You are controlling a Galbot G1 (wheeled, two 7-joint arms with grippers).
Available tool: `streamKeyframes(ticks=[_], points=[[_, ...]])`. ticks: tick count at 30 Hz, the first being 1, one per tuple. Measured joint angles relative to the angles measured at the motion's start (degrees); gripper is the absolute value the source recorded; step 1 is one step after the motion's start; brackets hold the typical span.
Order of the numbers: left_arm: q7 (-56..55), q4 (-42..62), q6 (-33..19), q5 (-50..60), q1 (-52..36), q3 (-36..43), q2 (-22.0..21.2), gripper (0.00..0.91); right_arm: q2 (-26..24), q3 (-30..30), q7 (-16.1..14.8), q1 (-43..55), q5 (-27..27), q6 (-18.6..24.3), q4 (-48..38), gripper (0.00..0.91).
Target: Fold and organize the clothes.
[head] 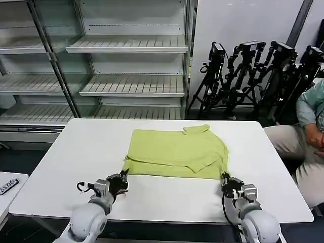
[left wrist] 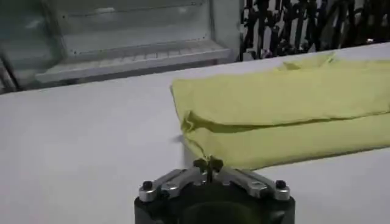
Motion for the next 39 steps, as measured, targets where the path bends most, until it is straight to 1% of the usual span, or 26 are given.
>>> streamKeyframes(ticks=[4, 5, 6, 10, 15, 19, 22, 25, 28, 35, 39], points=[[0.35, -5.21, -0.5, 0.94, 6.49, -3.16, 1.27, 0.01, 0.72, 1.36, -0.51, -6.43, -1.29, 1.26, 4.51, 0.0], [0.44, -6.25, -0.62, 1.19, 8.12, -3.85, 1.38, 0.262, 0.92, 1.69, -0.58, -8.12, -1.69, 1.63, 5.59, 0.907], [0.59, -7.19, -0.7, 1.51, 9.85, -4.63, 1.48, 0.907, 1.21, 2.1, -0.66, -10.03, -2.25, 2.13, 6.77, 0.907], [1.39, -10.43, -0.68, 2.89, 15.06, -6.89, 2.05, 0.907, 1.52, 3.59, -1.26, -15.69, -3.84, 3.35, 10.85, 0.907], [1.99, -14.17, -1.2, 4.17, 18.23, -8.74, 2.08, 0.907, 1.35, 5.45, -2.63, -19.55, -4.34, 4.45, 15.6, 0.907], [2.22, -16.27, -2.08, 4.06, 18.26, -9.51, 2.12, 0.907, 0.82, 6.75, -2.8, -18.74, -3.32, 4.21, 17.28, 0.907], [2.41, -16.33, -2.46, 3.89, 16.3, -9.45, 1.94, 0.907, 0.77, 6.58, -2.37, -14.92, -2.31, 3.1, 16.42, 0.907], [2.86, -14.62, -2.44, 3.3, 12.35, -8.63, 1.97, 0.907, 1.02, 5.12, -1.25, -8.74, -1.24, 1.72, 13.34, 0.907], [3.39, -10.92, -2.35, 2.46, 6.92, -7.18, 1.81, 0.907, 1.58, 2.59, 0.19, -1.1, -0.46, 0.69, 8.48, 0.907], [5.46, 1.5, -2.16, -0.16, -7.14, -2.89, 1.22, 0.907, 3.64, -4.12, 2.4, 16.34, 0.8, -0.76, -5.81, 0.907], [6.87, 9.31, -1.51, -1.54, -14.53, -0.72, 0.53, 0.907, 5.5, -6.42, 3.32, 24.61, 1.17, -1.22, -14.29, 0.907]])
